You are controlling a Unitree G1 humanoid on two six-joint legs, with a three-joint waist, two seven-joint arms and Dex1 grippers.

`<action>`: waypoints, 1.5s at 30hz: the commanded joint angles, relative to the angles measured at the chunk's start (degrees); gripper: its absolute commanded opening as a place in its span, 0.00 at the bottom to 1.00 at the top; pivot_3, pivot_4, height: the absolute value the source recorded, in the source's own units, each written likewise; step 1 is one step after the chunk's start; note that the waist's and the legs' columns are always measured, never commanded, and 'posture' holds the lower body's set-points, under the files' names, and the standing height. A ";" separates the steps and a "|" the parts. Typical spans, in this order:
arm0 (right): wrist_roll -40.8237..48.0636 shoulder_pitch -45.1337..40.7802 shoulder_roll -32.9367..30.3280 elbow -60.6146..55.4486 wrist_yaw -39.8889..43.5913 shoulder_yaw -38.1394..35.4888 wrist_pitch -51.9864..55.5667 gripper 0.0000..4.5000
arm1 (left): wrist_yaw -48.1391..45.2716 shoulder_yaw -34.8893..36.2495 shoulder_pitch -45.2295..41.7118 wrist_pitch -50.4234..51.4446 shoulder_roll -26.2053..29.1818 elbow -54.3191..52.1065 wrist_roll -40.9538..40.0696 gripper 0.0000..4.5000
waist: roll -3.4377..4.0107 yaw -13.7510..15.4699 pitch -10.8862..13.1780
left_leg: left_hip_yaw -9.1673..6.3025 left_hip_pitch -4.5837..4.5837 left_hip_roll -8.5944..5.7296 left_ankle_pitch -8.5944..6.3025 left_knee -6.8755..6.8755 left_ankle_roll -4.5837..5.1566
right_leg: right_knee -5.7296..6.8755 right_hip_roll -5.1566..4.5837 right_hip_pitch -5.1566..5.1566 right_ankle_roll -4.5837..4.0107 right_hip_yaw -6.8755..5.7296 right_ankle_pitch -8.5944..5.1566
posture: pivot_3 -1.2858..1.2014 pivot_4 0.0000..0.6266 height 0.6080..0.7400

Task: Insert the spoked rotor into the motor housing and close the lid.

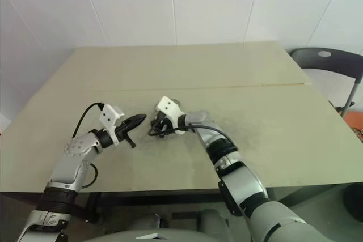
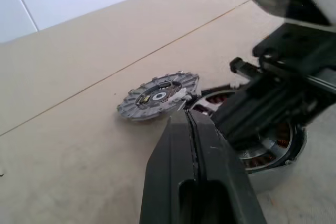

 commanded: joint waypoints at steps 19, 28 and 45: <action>10.13 -0.66 0.96 -2.31 1.55 -11.19 -0.76 0.01 | -0.12 0.44 -1.26 -0.76 0.22 -1.30 0.09 0.00 | -0.03 -0.04 0.16 | -0.01 -0.23 0.00 0.00 0.00 0.00 | -0.02 -0.01 -0.18 0.17 -0.03 0.06 | 0.52 0.00 1.00; 14.30 5.61 -13.32 -19.64 16.88 -9.33 12.13 0.01 | -2.02 0.45 0.55 -0.43 0.23 -3.15 -1.32 0.00 | -0.03 0.14 0.24 | -0.01 -0.31 -0.01 0.00 0.02 0.00 | -0.10 -0.06 -0.20 0.18 -0.06 0.02 | 0.52 0.00 1.00; 19.08 11.21 -22.65 -27.71 14.15 -12.64 22.05 0.40 | -2.12 -0.45 0.47 -0.89 -0.97 -2.34 -0.32 0.00 | -0.16 0.30 0.39 | 0.00 -0.33 -0.01 0.01 0.02 0.01 | -0.20 -0.04 -0.19 0.11 -0.09 -0.03 | 0.52 0.00 1.00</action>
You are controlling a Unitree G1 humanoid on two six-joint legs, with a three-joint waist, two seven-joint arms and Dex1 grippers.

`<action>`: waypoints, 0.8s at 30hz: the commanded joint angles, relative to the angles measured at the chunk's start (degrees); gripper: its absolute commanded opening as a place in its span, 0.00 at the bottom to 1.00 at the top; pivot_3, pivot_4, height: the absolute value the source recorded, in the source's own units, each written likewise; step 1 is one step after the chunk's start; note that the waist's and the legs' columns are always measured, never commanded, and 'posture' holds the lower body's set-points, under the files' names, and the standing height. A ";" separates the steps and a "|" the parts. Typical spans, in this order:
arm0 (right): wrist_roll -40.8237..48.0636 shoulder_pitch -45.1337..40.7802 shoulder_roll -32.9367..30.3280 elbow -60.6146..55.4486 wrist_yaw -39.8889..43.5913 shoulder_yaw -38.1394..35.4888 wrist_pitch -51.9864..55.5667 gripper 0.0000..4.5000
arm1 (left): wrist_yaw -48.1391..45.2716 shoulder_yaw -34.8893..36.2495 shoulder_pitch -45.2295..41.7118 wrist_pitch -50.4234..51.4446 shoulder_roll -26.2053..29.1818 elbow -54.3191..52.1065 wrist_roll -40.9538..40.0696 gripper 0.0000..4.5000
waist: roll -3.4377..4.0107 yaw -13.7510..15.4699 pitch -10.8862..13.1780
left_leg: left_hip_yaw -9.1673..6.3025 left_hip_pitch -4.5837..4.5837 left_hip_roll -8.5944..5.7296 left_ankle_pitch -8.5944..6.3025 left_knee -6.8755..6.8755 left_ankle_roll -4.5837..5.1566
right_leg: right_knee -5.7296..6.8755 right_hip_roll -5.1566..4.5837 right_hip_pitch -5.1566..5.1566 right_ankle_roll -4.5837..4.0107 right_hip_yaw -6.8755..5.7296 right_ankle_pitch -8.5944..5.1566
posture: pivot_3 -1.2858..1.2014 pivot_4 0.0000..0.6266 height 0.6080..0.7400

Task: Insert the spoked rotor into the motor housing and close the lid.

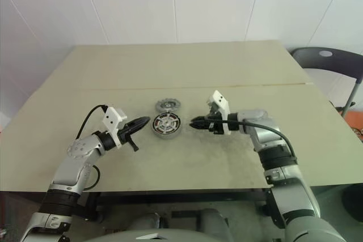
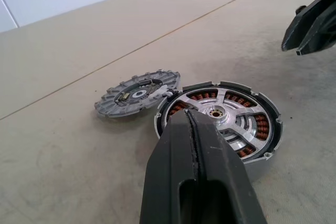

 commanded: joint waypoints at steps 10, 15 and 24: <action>-8.57 -1.08 -5.14 -10.03 1.39 9.27 -13.92 0.99 | -1.53 0.94 0.35 -1.02 1.25 -1.70 -0.45 0.00 | -0.04 0.19 0.03 | 0.00 -0.09 -0.01 0.00 0.00 0.01 | -0.14 0.03 0.00 0.10 -0.06 0.04 | 0.52 0.00 1.00; -16.84 -3.85 -7.16 -11.35 3.37 16.60 -26.24 0.99 | -1.24 1.12 0.42 -1.11 1.41 -1.55 -0.27 0.00 | -0.08 0.12 0.07 | 0.00 -0.08 -0.01 0.00 0.01 0.01 | -0.16 0.06 0.01 0.11 -0.07 0.04 | 0.52 0.00 1.00; -28.52 -11.32 -1.58 2.51 -2.36 23.50 -45.83 0.99 | -0.53 1.17 0.62 -1.01 1.60 -1.80 -0.15 0.00 | -0.21 0.17 0.13 | -0.01 0.05 0.00 0.01 0.04 0.01 | -0.16 0.08 0.16 0.11 -0.07 0.04 | 0.52 0.00 1.00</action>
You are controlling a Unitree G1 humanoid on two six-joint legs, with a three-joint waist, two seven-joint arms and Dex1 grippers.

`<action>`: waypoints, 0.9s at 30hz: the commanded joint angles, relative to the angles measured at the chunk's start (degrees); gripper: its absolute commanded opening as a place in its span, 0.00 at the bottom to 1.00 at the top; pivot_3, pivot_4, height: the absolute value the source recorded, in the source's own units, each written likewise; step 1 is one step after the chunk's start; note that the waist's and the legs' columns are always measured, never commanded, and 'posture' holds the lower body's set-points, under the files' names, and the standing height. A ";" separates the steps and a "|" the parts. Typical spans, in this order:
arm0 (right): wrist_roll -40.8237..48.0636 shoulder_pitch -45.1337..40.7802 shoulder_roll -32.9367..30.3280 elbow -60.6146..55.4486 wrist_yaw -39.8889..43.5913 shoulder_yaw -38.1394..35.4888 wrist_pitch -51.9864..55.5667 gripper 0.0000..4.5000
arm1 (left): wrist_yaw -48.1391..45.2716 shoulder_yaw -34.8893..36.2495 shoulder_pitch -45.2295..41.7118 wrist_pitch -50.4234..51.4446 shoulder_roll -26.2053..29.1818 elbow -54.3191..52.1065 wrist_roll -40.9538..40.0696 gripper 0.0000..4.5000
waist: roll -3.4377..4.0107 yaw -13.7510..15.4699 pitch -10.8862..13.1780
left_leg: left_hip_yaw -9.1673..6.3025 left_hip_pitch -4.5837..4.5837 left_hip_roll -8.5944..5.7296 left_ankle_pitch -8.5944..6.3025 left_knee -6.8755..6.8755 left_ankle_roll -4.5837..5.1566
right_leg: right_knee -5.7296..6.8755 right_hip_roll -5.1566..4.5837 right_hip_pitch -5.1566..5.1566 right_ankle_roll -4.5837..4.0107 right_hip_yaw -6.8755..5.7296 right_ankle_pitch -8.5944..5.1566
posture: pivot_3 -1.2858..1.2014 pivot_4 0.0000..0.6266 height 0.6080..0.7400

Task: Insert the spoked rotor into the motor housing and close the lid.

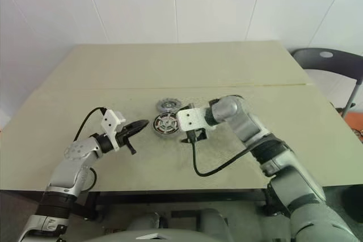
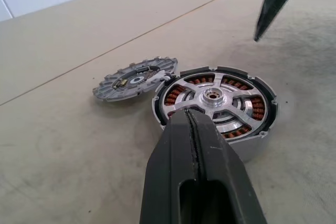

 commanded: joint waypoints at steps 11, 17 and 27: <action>-12.08 -9.72 6.83 26.92 -11.88 4.02 -16.25 0.87 | 1.23 0.79 -0.73 -0.76 0.45 -1.90 -0.26 0.00 | -0.01 -0.22 0.00 | 0.00 0.26 0.01 0.00 0.13 -0.01 | 0.27 -0.12 0.17 -0.25 0.02 -0.08 | 0.52 0.00 1.00; -12.55 -11.75 7.12 30.98 -12.51 3.27 -18.30 0.81 | 1.33 0.46 -1.03 -0.61 0.27 -1.73 -0.12 0.00 | 0.00 -0.23 0.00 | 0.00 0.23 0.02 0.00 0.40 -0.01 | 0.48 -0.16 0.16 -0.26 0.02 -0.08 | 0.52 0.00 1.00; -12.67 -11.13 6.61 30.60 -11.54 2.38 -19.38 0.21 | 1.16 -0.01 -1.83 -0.66 0.08 -1.11 0.18 0.00 | 0.02 -0.29 0.01 | 0.02 0.19 0.03 -0.01 0.33 -0.02 | 0.48 -0.23 0.07 -0.25 -0.05 -0.07 | 0.52 0.00 1.00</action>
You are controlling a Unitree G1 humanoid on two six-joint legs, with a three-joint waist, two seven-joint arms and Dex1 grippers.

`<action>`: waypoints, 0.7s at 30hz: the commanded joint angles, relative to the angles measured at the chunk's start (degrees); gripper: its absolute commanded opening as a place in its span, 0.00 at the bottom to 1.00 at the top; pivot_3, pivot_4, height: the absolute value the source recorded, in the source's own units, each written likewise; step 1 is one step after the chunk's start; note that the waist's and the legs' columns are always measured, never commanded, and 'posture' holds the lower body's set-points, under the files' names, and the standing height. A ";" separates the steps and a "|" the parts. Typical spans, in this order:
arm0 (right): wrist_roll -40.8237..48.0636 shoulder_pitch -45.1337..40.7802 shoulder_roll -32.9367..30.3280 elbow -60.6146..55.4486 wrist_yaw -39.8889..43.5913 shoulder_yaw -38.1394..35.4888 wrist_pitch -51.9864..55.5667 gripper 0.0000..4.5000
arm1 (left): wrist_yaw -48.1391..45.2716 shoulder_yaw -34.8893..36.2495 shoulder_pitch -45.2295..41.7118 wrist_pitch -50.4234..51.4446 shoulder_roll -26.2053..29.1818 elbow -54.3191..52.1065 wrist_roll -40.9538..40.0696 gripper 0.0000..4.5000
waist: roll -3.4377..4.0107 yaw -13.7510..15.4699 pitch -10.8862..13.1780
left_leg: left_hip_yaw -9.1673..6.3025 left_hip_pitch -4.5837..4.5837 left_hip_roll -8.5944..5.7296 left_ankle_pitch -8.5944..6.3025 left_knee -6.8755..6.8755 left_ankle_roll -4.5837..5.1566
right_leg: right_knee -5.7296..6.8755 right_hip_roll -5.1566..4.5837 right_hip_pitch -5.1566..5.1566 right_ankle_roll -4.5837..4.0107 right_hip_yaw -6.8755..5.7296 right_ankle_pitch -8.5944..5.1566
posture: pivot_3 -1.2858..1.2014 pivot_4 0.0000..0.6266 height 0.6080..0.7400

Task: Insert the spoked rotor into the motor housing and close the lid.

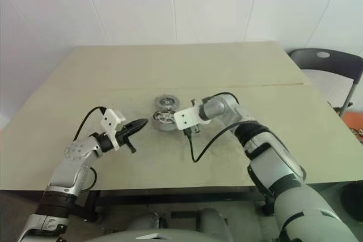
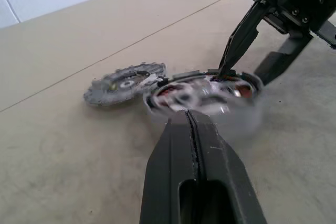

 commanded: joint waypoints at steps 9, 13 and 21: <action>1.09 1.85 -1.10 -4.98 4.47 -0.97 0.82 0.20 | -0.07 -0.20 -1.68 -0.77 0.02 -0.70 0.40 0.00 | 0.00 0.27 0.00 | 0.00 -0.05 0.00 0.00 -0.02 0.00 | -0.06 -0.03 0.00 0.00 -0.02 0.00 | 0.52 0.00 1.00; 1.29 3.25 -1.84 -8.67 5.36 -1.34 1.59 0.20 | -0.12 -0.49 -2.04 -0.82 -0.14 -0.37 0.64 0.00 | 0.00 0.34 0.00 | 0.00 -0.07 0.00 -0.01 -0.04 0.00 | -0.10 -0.03 -0.02 0.00 -0.02 0.00 | 0.52 0.00 1.00; 1.47 7.34 -6.30 -16.48 7.67 -2.87 5.27 0.20 | -0.41 -1.51 -2.87 -1.27 -1.54 0.69 1.38 0.00 | 0.00 1.49 0.00 | 0.00 -0.08 0.00 -0.01 -0.04 0.00 | -0.11 -0.03 -0.03 0.00 -0.03 0.00 | 0.52 0.00 1.00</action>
